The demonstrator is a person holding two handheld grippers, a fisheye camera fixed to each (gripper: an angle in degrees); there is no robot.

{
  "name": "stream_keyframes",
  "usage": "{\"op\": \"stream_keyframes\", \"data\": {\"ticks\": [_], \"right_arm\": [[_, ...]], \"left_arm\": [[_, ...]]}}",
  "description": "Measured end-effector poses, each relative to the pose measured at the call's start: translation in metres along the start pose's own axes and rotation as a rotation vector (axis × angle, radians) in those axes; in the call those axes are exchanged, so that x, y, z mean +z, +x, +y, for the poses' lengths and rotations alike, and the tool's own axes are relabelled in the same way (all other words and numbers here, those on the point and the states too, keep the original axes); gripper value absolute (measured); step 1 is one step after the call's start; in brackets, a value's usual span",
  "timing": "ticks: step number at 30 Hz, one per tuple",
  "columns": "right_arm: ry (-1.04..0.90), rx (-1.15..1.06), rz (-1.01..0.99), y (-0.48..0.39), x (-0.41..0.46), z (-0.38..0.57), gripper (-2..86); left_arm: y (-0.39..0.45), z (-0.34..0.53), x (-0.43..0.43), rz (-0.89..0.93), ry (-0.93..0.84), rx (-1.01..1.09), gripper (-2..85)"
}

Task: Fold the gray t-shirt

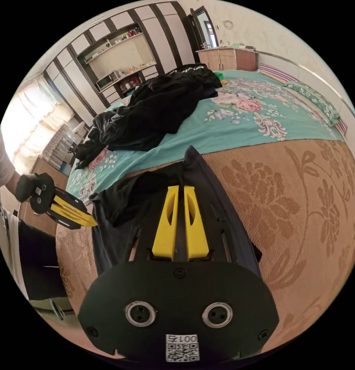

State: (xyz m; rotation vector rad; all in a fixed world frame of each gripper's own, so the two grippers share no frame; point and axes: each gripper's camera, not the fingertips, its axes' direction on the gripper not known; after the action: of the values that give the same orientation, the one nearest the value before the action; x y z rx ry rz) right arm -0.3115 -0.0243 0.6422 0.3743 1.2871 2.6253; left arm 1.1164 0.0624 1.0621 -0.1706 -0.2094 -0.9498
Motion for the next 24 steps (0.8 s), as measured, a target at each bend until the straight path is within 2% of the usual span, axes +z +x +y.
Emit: {"op": "stream_keyframes", "data": {"ticks": [4, 9, 14, 17, 23, 24], "right_arm": [[-0.062, 0.011, 0.023, 0.007, 0.004, 0.018, 2.1], [-0.038, 0.046, 0.043, 0.005, 0.006, 0.018, 1.6], [-0.043, 0.002, 0.061, 0.001, 0.004, 0.012, 1.4], [-0.044, -0.022, 0.07, 0.001, -0.001, 0.011, 1.6], [0.036, 0.002, -0.001, 0.014, -0.009, 0.01, 1.9], [0.026, 0.007, 0.007, 0.016, -0.006, 0.009, 2.0]], "left_arm": [[-0.026, 0.005, -0.016, -0.011, 0.073, -0.159, 0.6], [-0.049, -0.022, -0.004, -0.004, 0.048, -0.253, 9.1], [-0.055, -0.03, 0.012, -0.197, -0.055, -0.235, 4.9], [-0.066, -0.015, 0.012, -0.229, -0.088, -0.225, 0.3], [-0.117, 0.032, 0.016, -0.288, -0.231, -0.277, -0.8], [-0.123, 0.036, 0.014, -0.257, -0.197, -0.286, -0.8]]}}
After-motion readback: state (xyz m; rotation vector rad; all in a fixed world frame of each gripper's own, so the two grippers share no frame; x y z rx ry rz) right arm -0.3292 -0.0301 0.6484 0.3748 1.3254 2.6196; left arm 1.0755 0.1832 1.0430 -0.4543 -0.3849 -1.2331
